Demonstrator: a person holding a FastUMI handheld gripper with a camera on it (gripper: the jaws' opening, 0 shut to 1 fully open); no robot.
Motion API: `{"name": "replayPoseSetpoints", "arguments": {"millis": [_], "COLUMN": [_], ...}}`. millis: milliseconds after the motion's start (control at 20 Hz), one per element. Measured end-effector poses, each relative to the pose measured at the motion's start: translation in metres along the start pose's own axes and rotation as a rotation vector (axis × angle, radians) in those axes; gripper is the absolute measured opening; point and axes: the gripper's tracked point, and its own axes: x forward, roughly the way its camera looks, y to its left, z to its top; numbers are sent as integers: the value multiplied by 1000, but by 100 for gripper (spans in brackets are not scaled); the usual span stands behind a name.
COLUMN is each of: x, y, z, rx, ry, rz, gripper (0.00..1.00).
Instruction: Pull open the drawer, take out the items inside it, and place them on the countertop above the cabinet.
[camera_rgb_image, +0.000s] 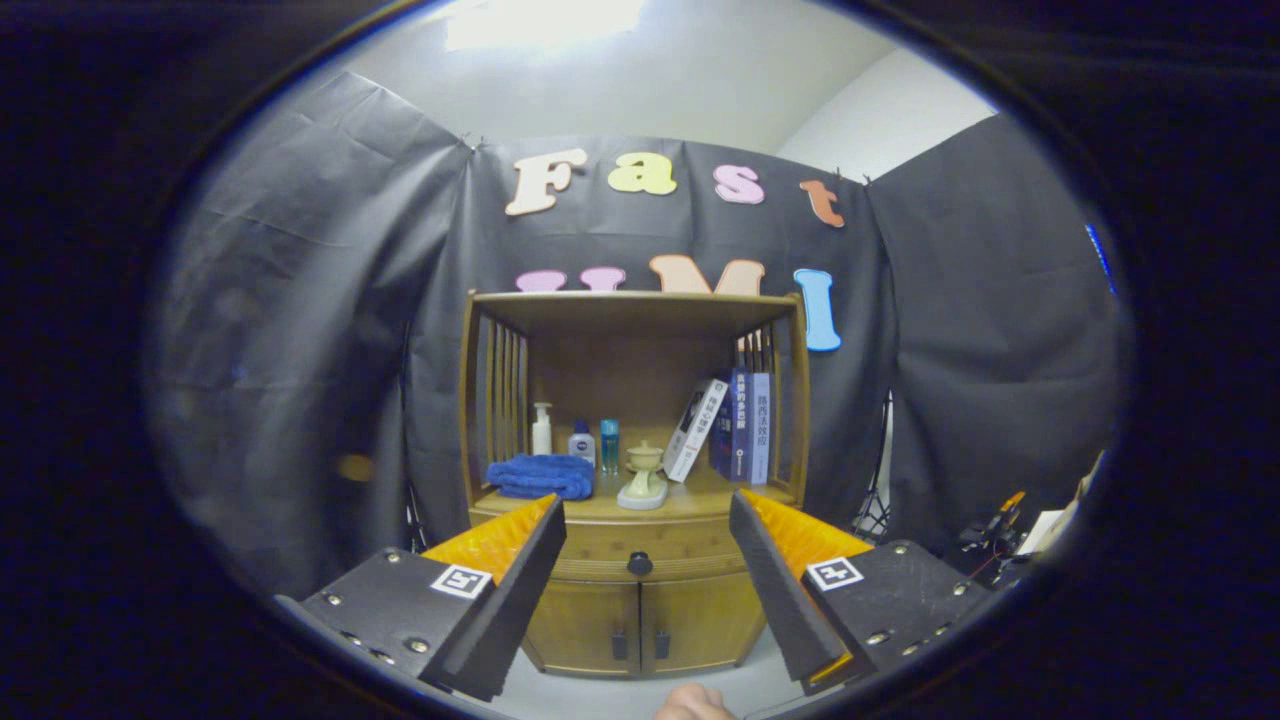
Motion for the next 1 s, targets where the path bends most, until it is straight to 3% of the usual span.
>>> {"name": "replayPoseSetpoints", "arguments": {"millis": [200,450,1000], "x": [-11,-6,0], "y": [-1,-20,-17], "z": [12,-5,-30], "rx": [22,17,46], "ry": [-11,40,94], "rz": [25,-26,-11], "gripper": [99,99,99]}}
